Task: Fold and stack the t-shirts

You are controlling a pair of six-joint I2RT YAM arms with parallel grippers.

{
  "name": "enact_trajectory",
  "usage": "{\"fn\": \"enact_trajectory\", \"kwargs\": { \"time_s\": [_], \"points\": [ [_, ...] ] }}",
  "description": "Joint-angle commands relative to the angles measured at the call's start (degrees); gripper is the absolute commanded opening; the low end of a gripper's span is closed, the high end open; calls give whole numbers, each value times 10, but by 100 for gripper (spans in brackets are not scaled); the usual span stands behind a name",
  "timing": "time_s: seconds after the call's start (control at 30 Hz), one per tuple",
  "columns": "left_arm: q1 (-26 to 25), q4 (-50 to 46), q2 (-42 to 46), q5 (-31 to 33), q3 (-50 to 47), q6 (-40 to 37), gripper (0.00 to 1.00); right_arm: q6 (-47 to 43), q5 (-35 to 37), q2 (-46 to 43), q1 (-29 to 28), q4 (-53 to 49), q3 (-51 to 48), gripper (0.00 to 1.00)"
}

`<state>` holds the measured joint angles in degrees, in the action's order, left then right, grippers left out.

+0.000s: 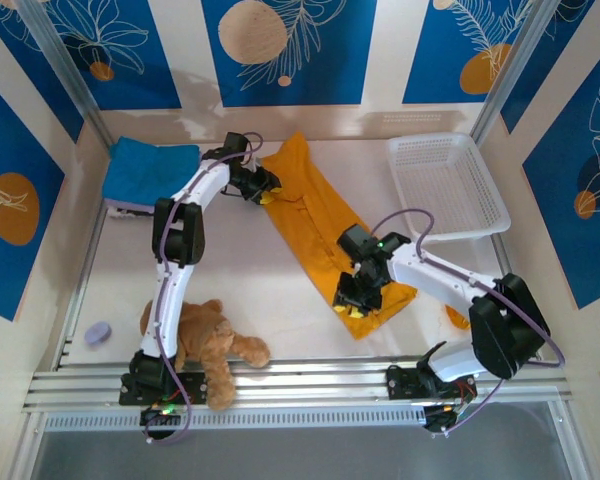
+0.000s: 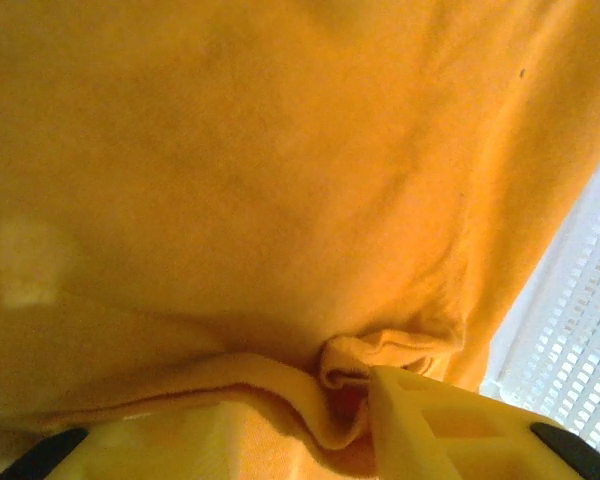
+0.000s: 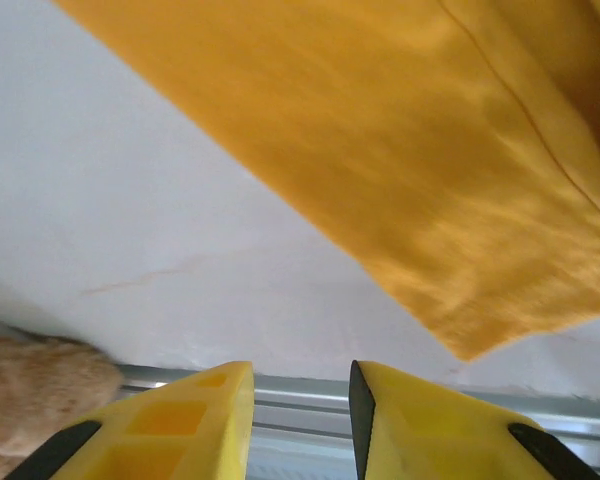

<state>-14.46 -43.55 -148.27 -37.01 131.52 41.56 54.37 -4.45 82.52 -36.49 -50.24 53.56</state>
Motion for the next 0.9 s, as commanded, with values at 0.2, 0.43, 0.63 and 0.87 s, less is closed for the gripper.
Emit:
{"fn": "enact_trajectory", "kwargs": {
  "time_s": [0.2,0.43,0.63,0.87],
  "points": [
    [39,-13,155,4,-90,-41,40,-68,18,171,34,7,99,33],
    [96,27,217,-36,-157,-31,41,-61,-19,237,16,41,111,32],
    [117,2,229,-35,-157,-55,41,-21,-64,304,-36,60,175,32],
    [116,-5,228,-18,-166,-67,41,32,-117,377,-102,86,319,32]
  ]
}}
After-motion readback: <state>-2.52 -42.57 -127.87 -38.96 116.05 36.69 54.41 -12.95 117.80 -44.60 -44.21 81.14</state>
